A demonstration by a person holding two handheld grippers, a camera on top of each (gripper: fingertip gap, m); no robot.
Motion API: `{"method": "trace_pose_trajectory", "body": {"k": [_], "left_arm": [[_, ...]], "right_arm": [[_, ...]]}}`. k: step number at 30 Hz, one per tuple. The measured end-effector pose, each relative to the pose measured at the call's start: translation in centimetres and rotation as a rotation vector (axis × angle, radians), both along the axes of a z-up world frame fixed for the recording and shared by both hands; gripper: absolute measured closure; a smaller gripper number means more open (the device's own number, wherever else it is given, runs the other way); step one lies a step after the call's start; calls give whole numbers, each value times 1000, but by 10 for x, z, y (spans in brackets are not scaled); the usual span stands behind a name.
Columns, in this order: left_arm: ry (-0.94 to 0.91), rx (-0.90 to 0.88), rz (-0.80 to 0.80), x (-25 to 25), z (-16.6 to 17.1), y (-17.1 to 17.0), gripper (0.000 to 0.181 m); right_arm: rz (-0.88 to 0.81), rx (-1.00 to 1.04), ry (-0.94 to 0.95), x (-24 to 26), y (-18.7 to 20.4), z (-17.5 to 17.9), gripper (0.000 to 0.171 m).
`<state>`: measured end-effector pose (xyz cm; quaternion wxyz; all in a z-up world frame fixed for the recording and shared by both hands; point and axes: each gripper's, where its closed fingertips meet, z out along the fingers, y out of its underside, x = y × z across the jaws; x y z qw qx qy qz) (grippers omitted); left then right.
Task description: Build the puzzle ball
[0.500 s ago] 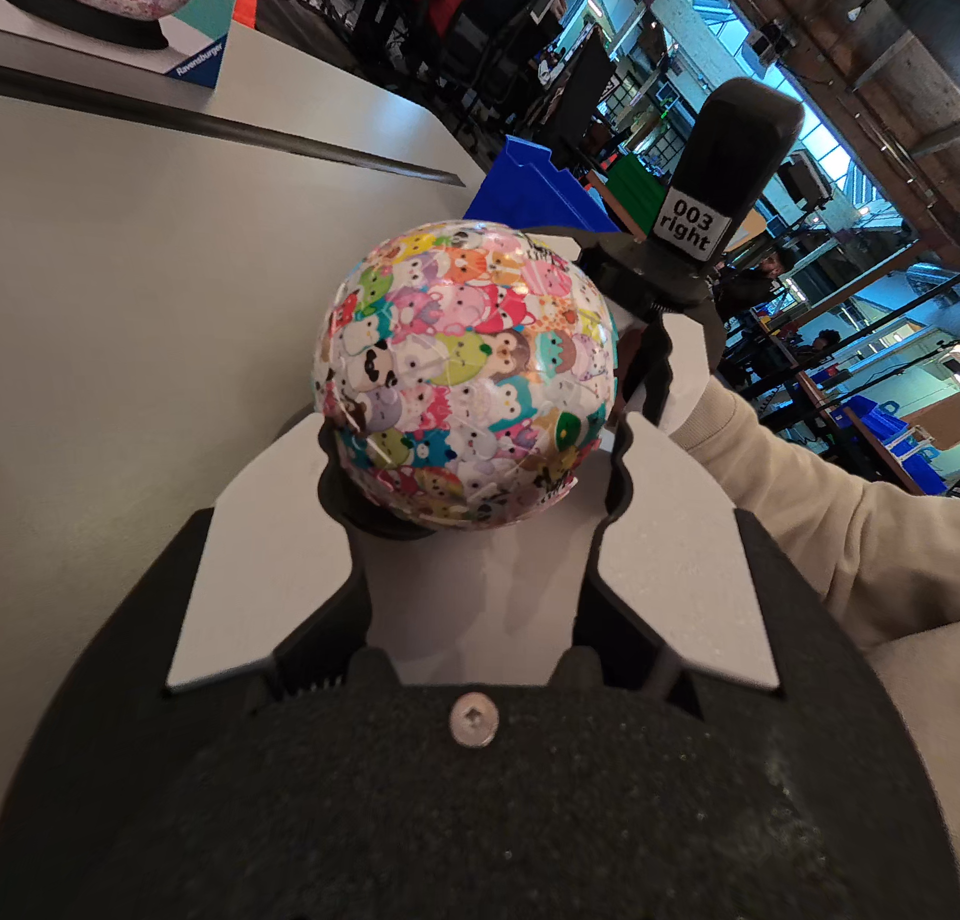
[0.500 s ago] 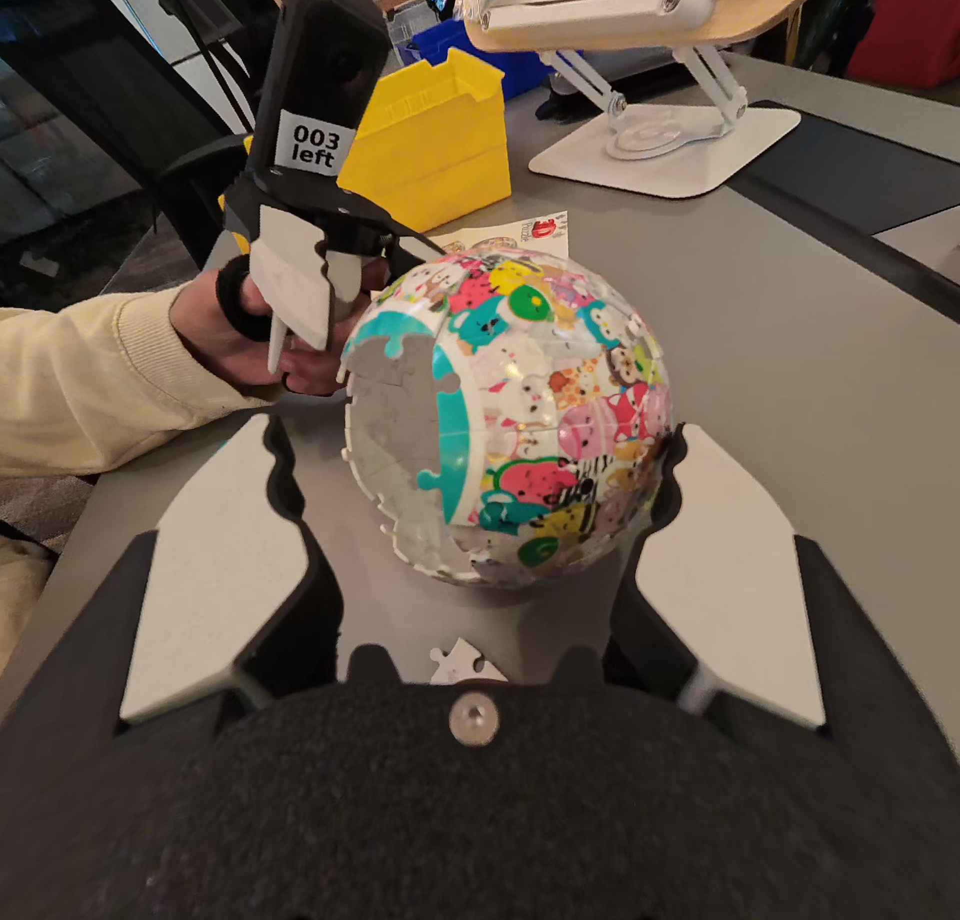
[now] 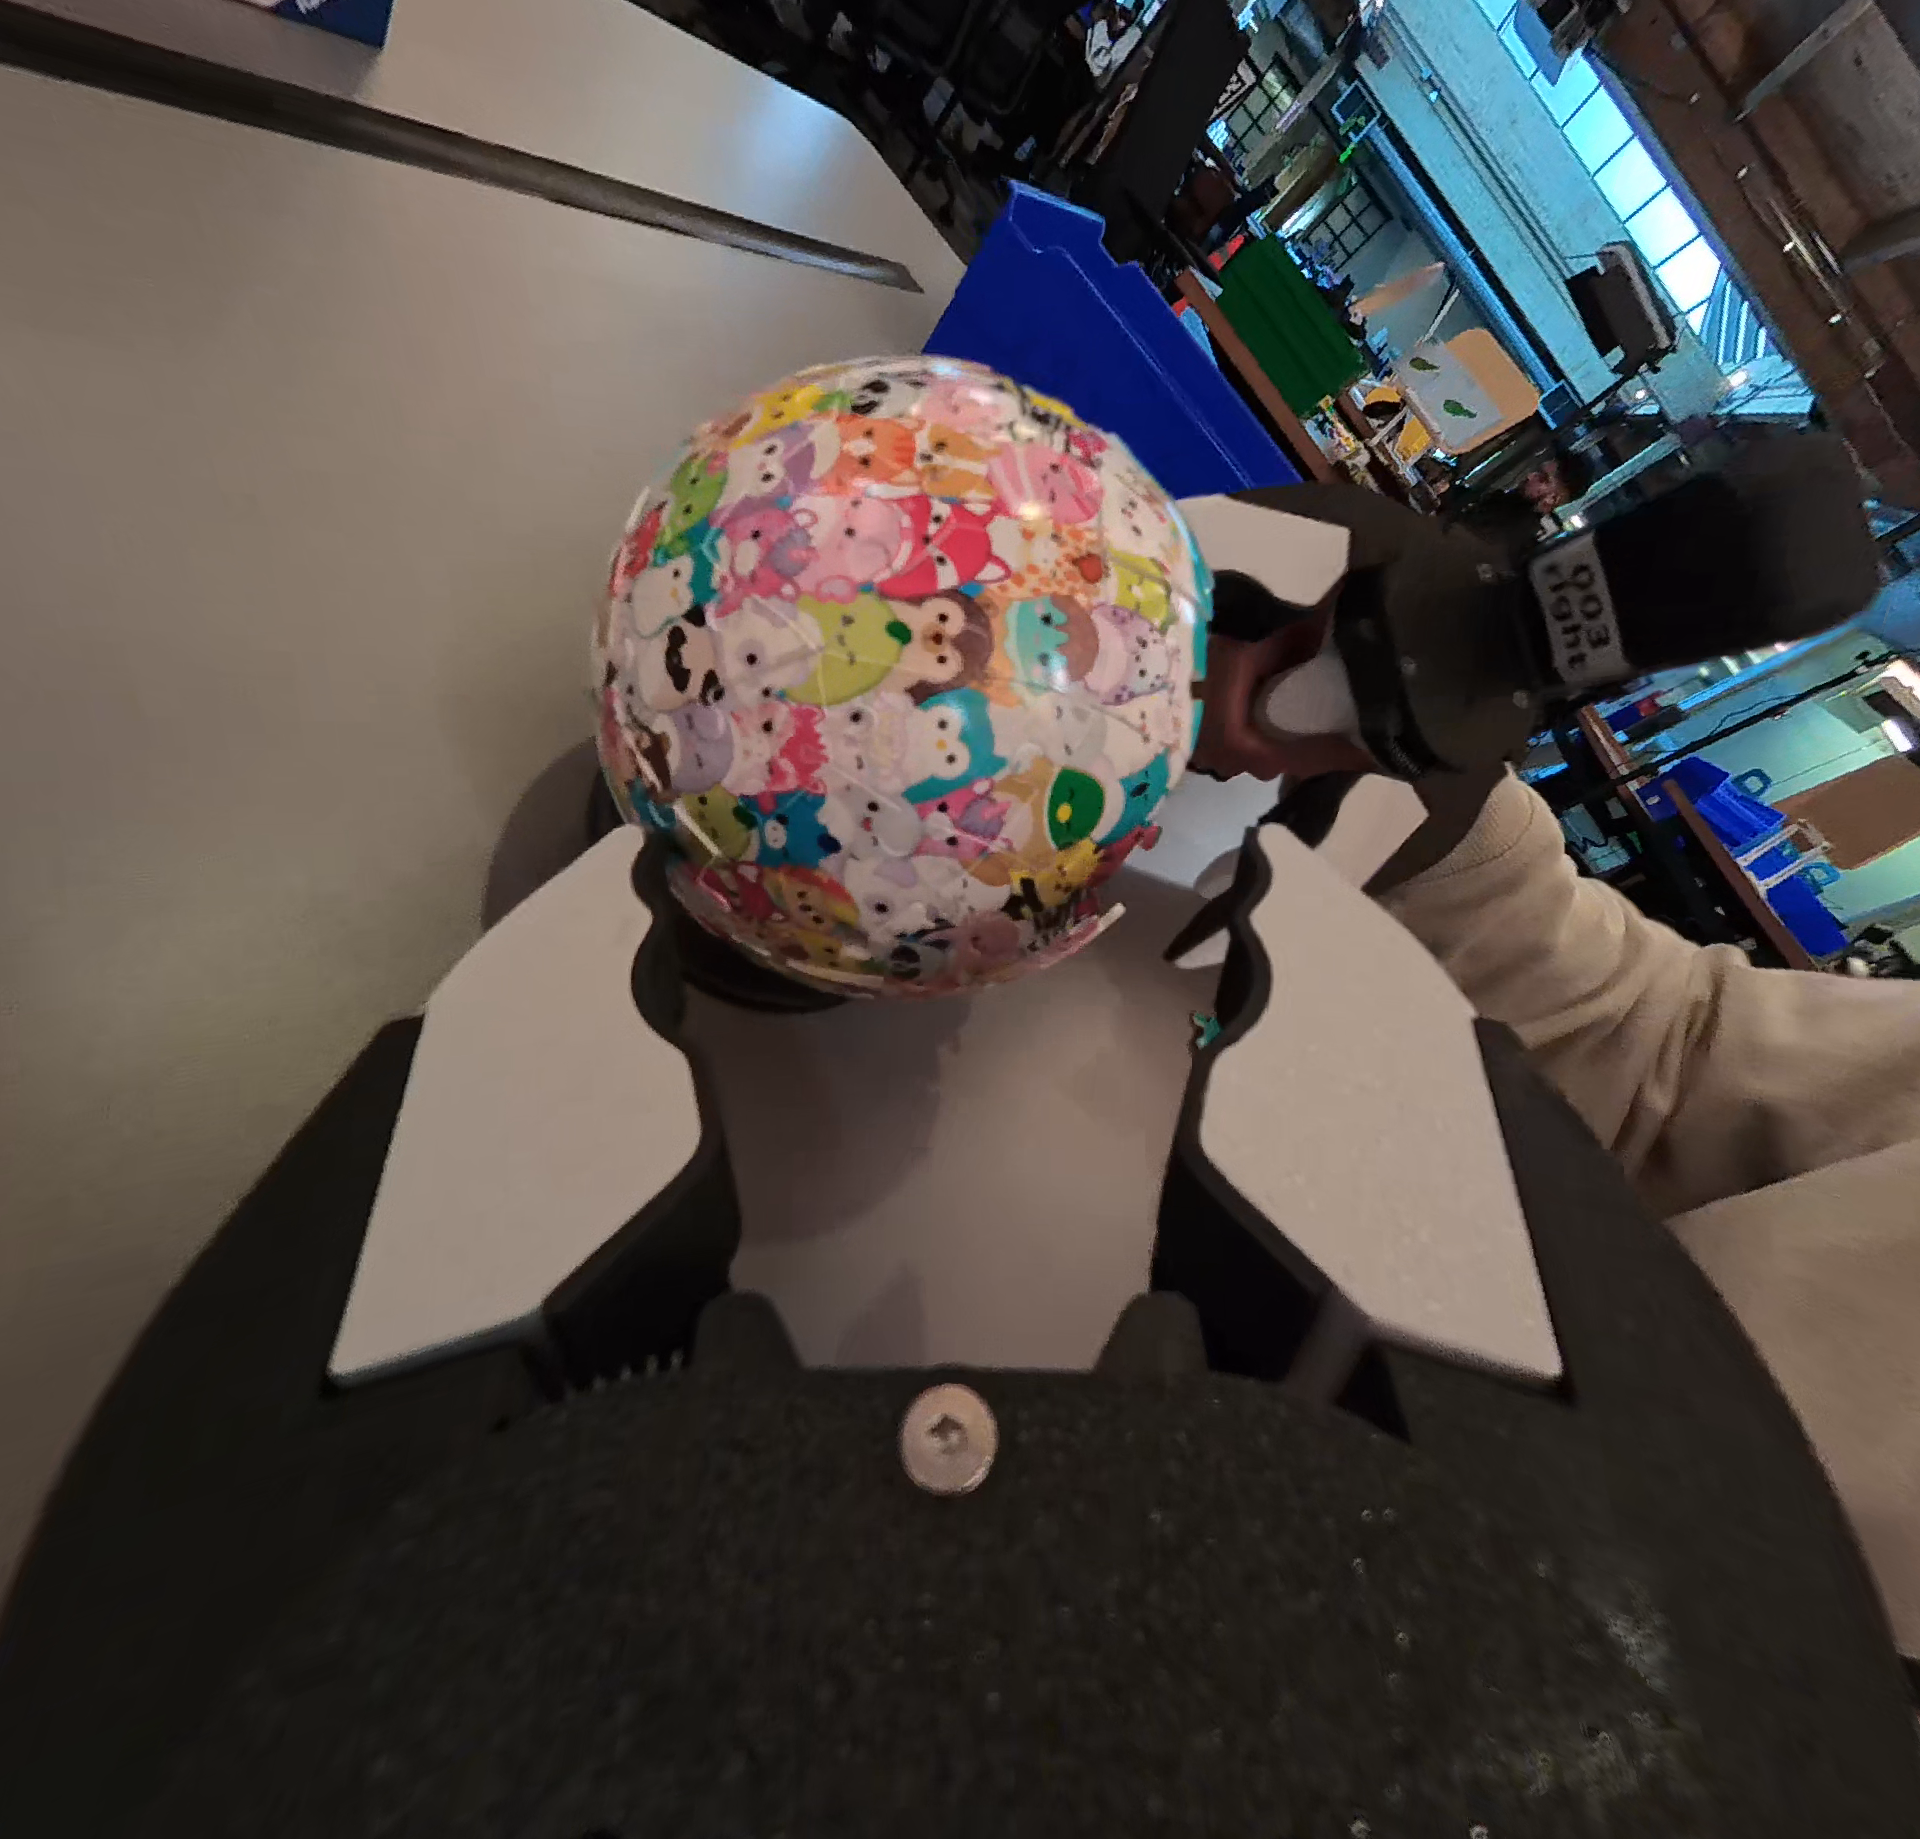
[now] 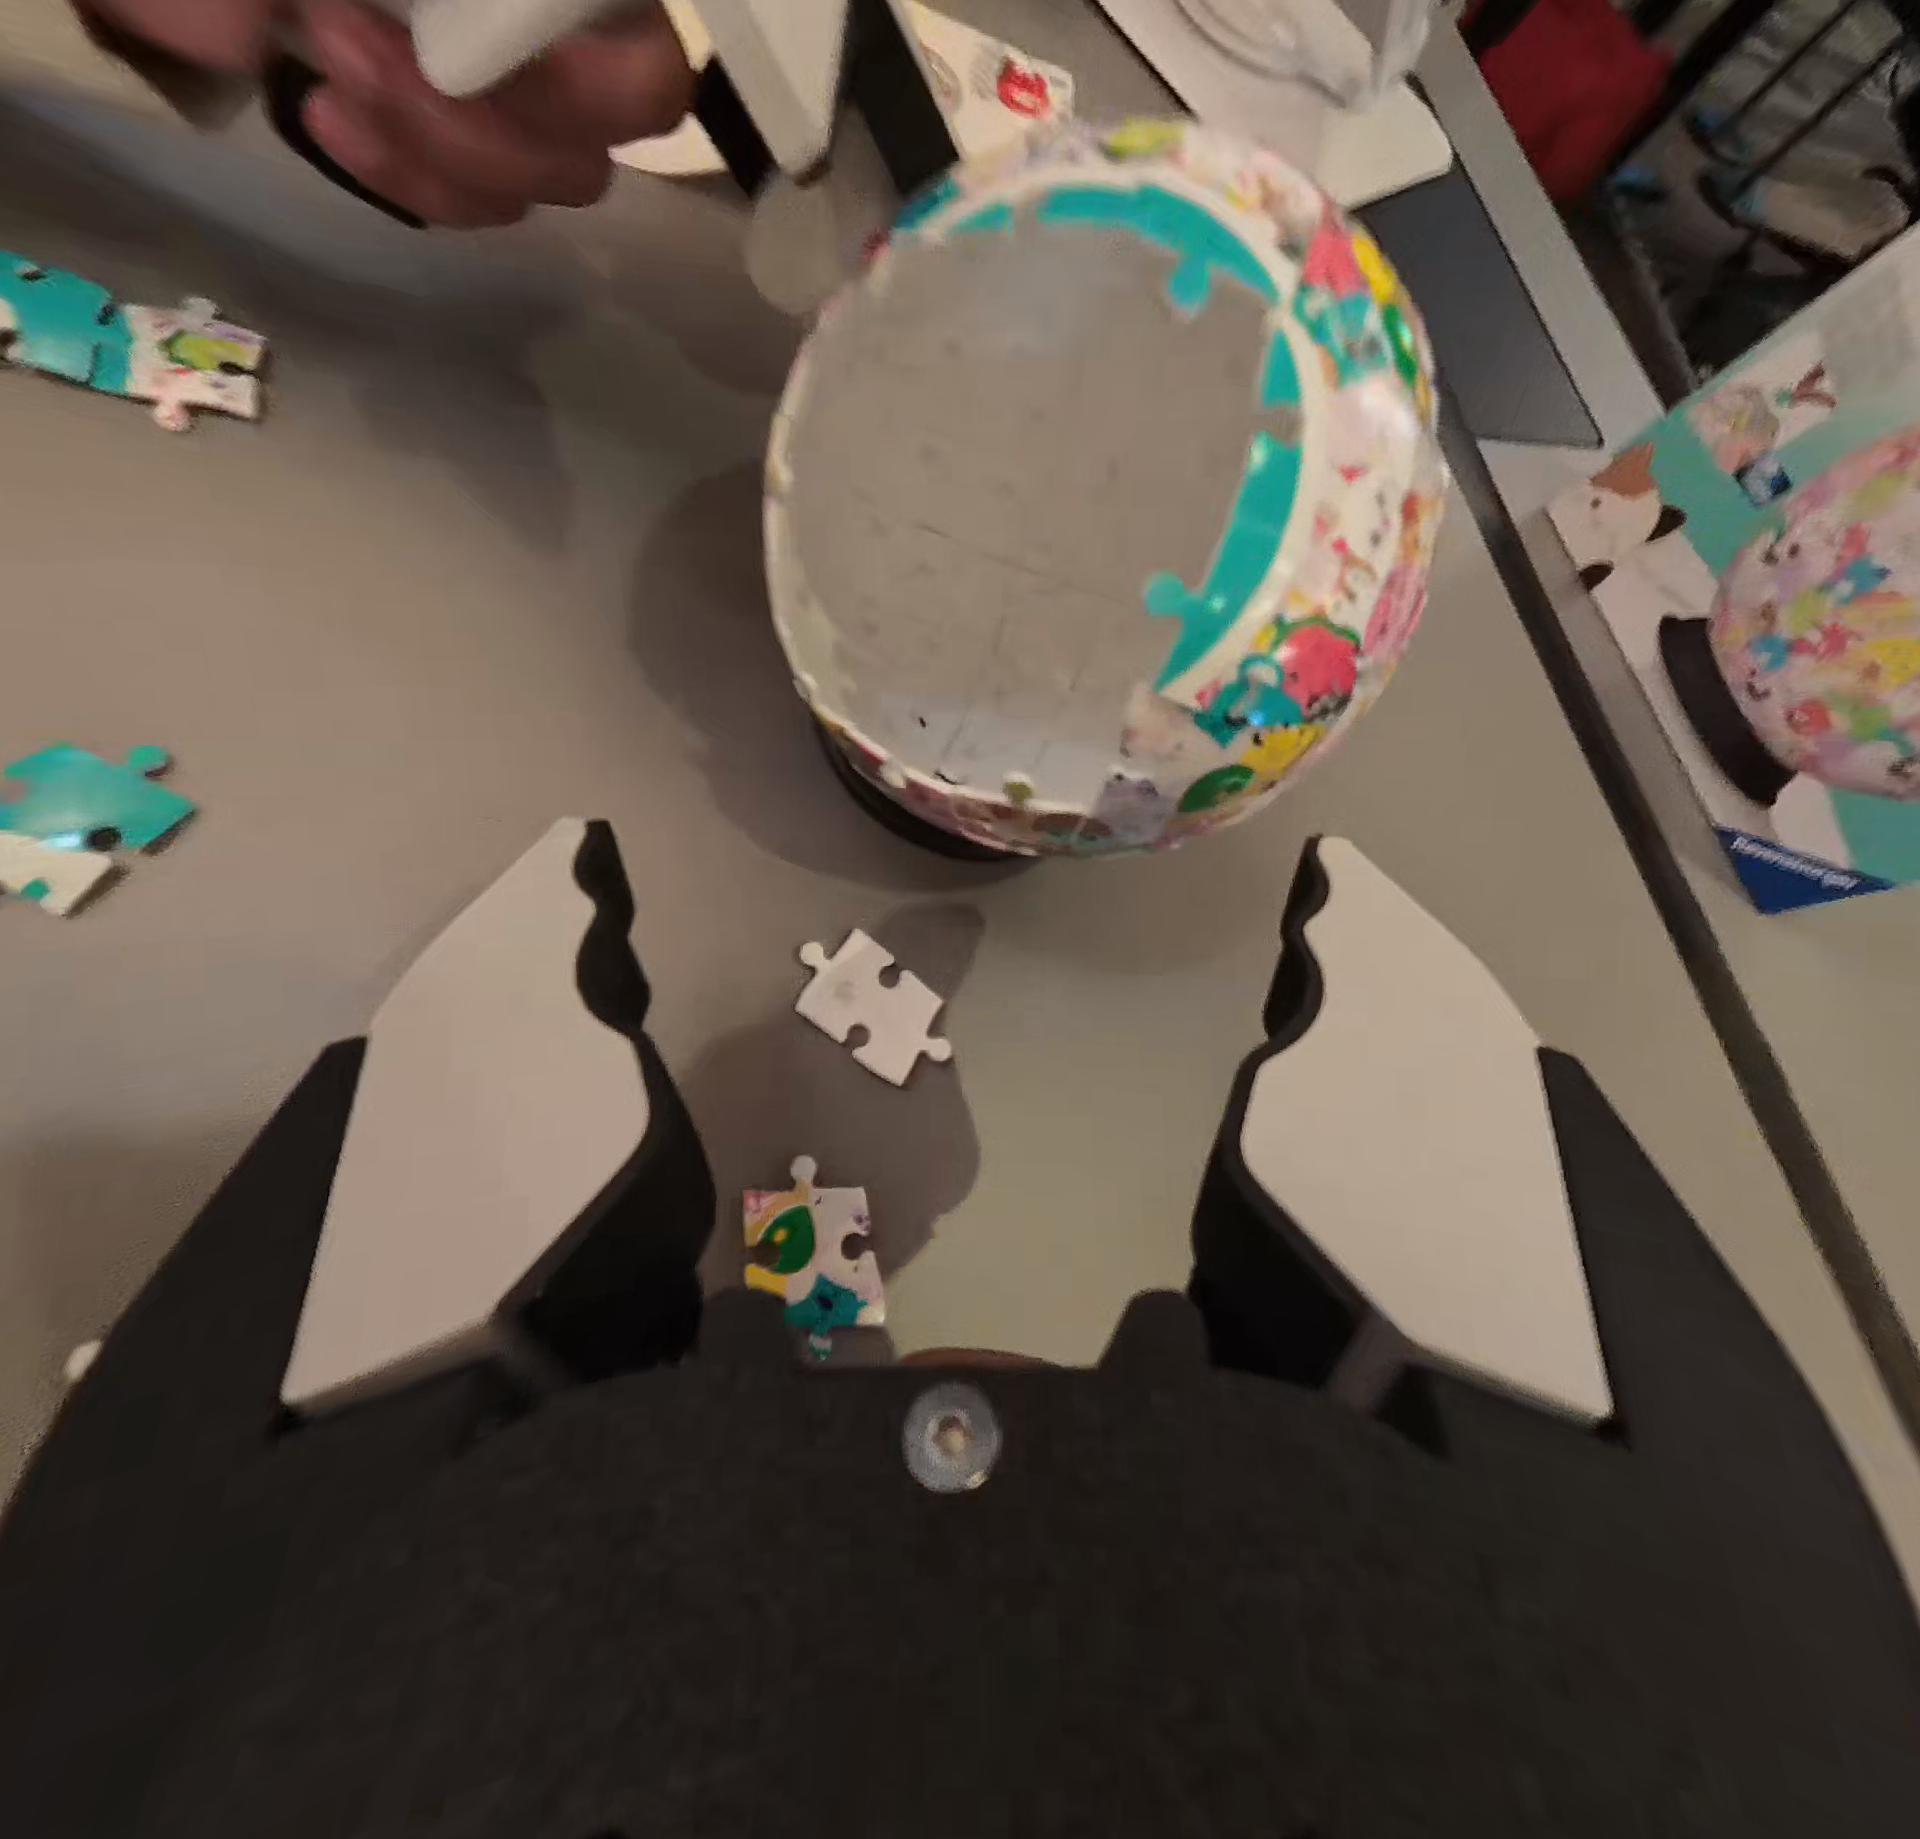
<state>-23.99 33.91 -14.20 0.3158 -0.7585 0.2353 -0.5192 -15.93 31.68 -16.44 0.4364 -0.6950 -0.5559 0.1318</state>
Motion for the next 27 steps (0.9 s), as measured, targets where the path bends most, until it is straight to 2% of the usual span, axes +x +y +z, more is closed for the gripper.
{"method": "trace_pose_trajectory", "body": {"k": [3,6,9,15,21,24,27], "left_arm": [[-19,-63,-20,2,-8,-1,77],[-24,-109,-52,8,-14,-4,75],[-10,-120,-53,10,-18,0,78],[2,-80,-2,6,-14,13,82],[47,42,57,-3,-2,22,82],[93,105,58,-6,-7,22,82],[61,103,50,-4,-6,20,83]], "right_arm": [[27,-190,168,-8,6,4,51],[51,-491,387,-15,20,18,37],[110,-740,496,-23,23,26,36],[96,-685,496,-35,34,30,26],[103,-571,510,-46,42,34,26],[110,-531,487,-48,42,22,28],[101,-497,520,-47,42,21,29]]}}
